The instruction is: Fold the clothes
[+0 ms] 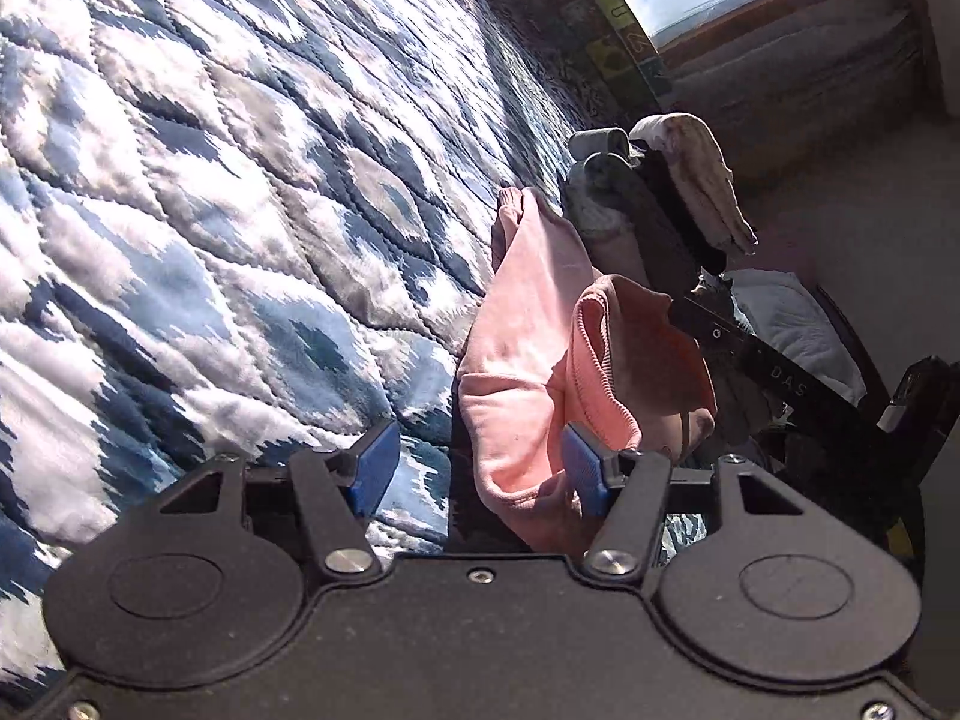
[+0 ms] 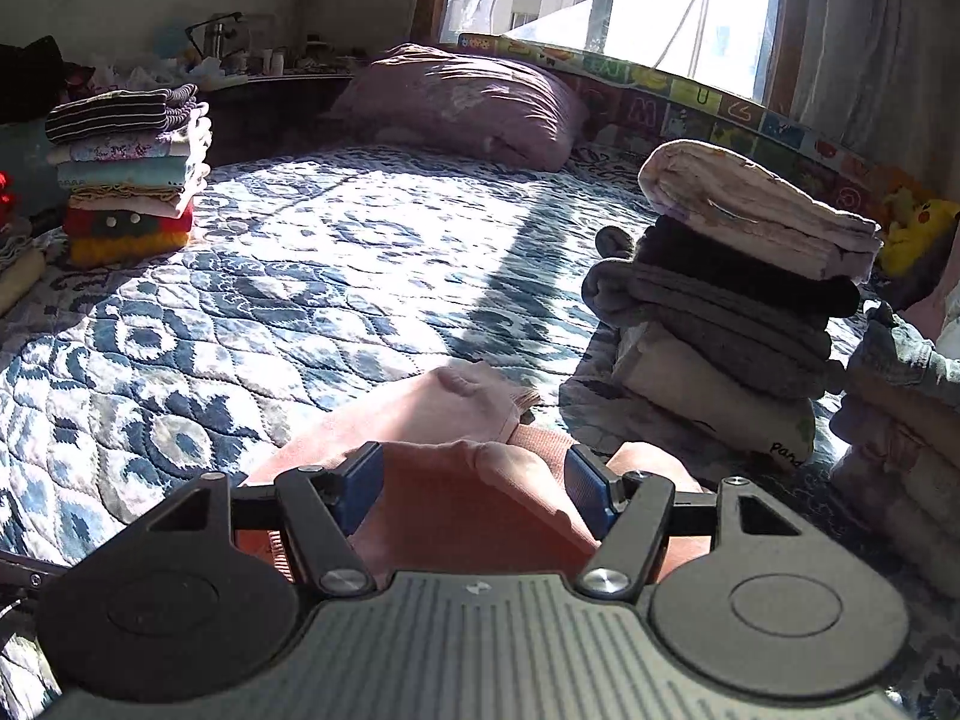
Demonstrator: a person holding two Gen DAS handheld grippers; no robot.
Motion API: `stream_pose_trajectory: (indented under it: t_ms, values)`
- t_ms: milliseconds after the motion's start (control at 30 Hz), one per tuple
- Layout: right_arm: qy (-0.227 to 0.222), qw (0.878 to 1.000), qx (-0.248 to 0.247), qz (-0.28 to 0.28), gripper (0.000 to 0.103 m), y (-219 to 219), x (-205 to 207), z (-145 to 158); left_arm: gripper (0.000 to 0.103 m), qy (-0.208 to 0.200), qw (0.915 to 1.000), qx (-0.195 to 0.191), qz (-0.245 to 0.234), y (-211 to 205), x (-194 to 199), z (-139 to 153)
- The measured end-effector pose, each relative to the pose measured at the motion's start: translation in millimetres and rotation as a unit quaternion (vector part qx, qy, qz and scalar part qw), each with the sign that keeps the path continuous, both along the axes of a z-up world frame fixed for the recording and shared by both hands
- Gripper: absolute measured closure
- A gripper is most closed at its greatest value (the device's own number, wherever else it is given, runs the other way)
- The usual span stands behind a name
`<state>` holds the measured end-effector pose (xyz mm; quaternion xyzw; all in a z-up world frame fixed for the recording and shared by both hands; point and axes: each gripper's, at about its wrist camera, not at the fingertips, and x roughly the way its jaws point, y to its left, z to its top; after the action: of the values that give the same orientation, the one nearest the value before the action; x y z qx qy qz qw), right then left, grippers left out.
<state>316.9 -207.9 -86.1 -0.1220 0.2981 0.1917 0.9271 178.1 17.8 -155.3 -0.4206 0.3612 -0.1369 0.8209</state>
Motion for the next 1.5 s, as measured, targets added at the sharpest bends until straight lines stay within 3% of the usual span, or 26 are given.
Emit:
stream_pose_trajectory:
  t_ms: [33,67,133,167,200,233,267,433,600,800,933,1000,1033,1067,1133,1167,1200,1267,1333,1400,1500]
  values:
    - [0.009,1.000,-0.012,-0.004,0.047,1,5,-5,0.044,0.000,0.9999,-0.013,-0.006,0,5,1]
    - [0.017,1.000,-0.023,-0.007,0.065,0,8,-10,0.044,-0.003,0.9996,-0.024,-0.014,-2,10,1]
    - [0.031,0.999,-0.039,-0.012,0.087,-3,10,-18,0.046,-0.012,0.9988,-0.038,-0.030,-8,20,1]
    - [0.032,0.999,-0.036,-0.014,0.091,-7,8,-20,0.055,-0.013,0.9986,-0.033,-0.038,-13,24,1]
    - [0.027,0.999,-0.030,-0.018,0.092,-12,2,-19,0.065,-0.013,0.9985,-0.026,-0.046,-19,27,1]
    - [0.016,0.999,-0.025,-0.025,0.094,-17,-6,-17,0.089,-0.010,0.9985,-0.016,-0.052,-24,30,0]
    - [0.004,0.999,-0.020,-0.033,0.095,-22,-15,-13,0.100,-0.008,0.9986,-0.005,-0.053,-28,31,-1]
    - [-0.058,0.994,0.041,-0.088,0.095,-67,-75,11,0.103,-0.037,0.9991,0.009,-0.020,-16,17,14]
    - [-0.058,0.988,0.077,-0.117,0.095,-106,-133,7,0.103,-0.079,0.9968,0.006,0.011,9,-11,35]
    - [-0.015,0.994,0.044,-0.103,0.096,-113,-182,-25,0.103,-0.082,0.9960,0.024,0.027,22,-46,39]
    - [0.034,0.995,-0.039,-0.082,0.096,-100,-208,-46,0.103,-0.076,0.9966,0.032,0.008,22,-57,32]
    - [0.047,0.994,-0.059,-0.081,0.095,-99,-219,-49,0.103,-0.070,0.9971,0.032,0.001,20,-55,29]
    - [0.051,0.993,-0.063,-0.081,0.091,-100,-225,-50,0.096,-0.066,0.9973,0.033,-0.002,20,-54,27]
    - [0.054,0.994,-0.050,-0.086,0.086,-103,-230,-48,0.082,-0.064,0.9974,0.033,-0.004,19,-52,26]
    - [0.060,0.992,0.021,-0.106,0.073,-120,-234,-36,0.059,-0.065,0.9974,0.031,-0.007,16,-47,27]
    - [0.061,0.989,0.063,-0.119,0.065,-129,-233,-30,0.054,-0.067,0.9973,0.030,-0.012,14,-42,29]
    - [0.062,0.982,0.112,-0.135,0.061,-140,-230,-23,0.052,-0.070,0.9969,0.030,-0.020,11,-36,31]
    - [0.062,0.963,0.204,-0.163,0.042,-158,-223,-10,0.048,-0.072,0.9963,0.034,-0.033,4,-22,31]
    - [0.049,0.950,0.252,-0.181,0.033,-159,-206,2,0.047,-0.067,0.9962,0.042,-0.036,-3,-8,29]
    - [0.033,0.949,0.250,-0.190,0.031,-147,-187,11,0.047,-0.056,0.9968,0.041,-0.040,-9,3,23]
    - [0.026,0.959,0.208,-0.189,0.027,-121,-159,12,0.048,-0.043,0.9974,0.036,-0.046,-18,15,15]
